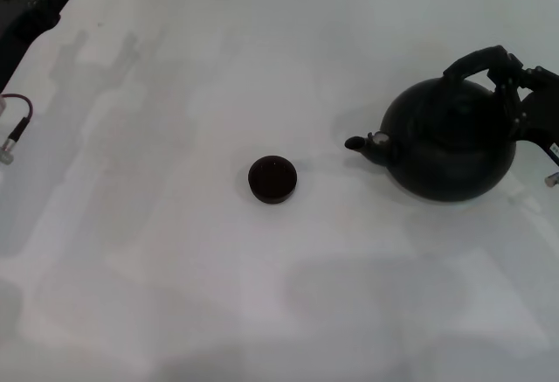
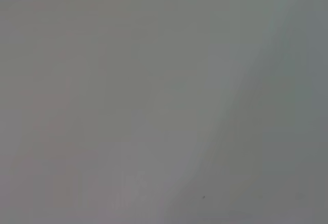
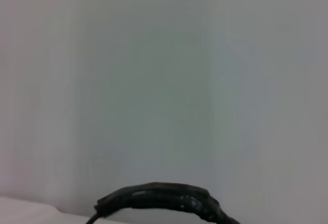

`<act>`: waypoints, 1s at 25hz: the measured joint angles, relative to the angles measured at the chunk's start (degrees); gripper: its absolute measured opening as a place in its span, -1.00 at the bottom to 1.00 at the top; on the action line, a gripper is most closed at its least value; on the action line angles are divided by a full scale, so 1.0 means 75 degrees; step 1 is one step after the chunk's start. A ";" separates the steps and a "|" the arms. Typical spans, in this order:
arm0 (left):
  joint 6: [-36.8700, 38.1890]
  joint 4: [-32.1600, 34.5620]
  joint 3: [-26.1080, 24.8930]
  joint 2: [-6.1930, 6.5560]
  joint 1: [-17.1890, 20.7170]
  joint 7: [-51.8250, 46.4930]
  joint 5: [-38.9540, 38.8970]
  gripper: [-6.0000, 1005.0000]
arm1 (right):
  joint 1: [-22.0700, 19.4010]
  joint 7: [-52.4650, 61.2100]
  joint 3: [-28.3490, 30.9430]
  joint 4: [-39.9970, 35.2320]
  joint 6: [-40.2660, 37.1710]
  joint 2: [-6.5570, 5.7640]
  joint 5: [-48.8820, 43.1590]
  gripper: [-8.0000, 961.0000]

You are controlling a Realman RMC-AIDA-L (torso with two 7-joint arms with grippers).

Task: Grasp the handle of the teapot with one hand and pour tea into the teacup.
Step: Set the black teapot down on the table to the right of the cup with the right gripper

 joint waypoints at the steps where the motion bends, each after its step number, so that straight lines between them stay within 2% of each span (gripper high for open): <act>1: 0.0001 0.0000 0.0000 0.0001 0.0000 0.0000 0.0000 0.72 | -0.0002 0.0176 -0.0001 0.0000 -0.0009 0.0001 0.0001 -0.74; 7: 0.0001 0.0000 0.0002 0.0013 -0.0001 0.0000 0.0000 0.72 | -0.0001 0.1495 0.0001 -0.0009 -0.0019 -0.0023 -0.0016 -0.73; 17: 0.0009 0.0000 0.0002 0.0015 -0.0041 0.0001 -0.0001 0.72 | -0.0065 0.1782 -0.0125 -0.0005 -0.0362 -0.0033 -0.0131 -0.09; 21: 0.0009 0.0003 0.0002 0.0027 -0.0046 0.0000 -0.0001 0.72 | -0.0268 0.2101 -0.0183 0.0089 -0.0774 -0.0045 -0.0144 0.17; 25: 0.0009 0.0030 -0.0011 0.0027 -0.0047 0.0006 -0.0002 0.72 | -0.0644 0.2159 -0.0135 0.0098 -0.0905 -0.0033 -0.0108 0.52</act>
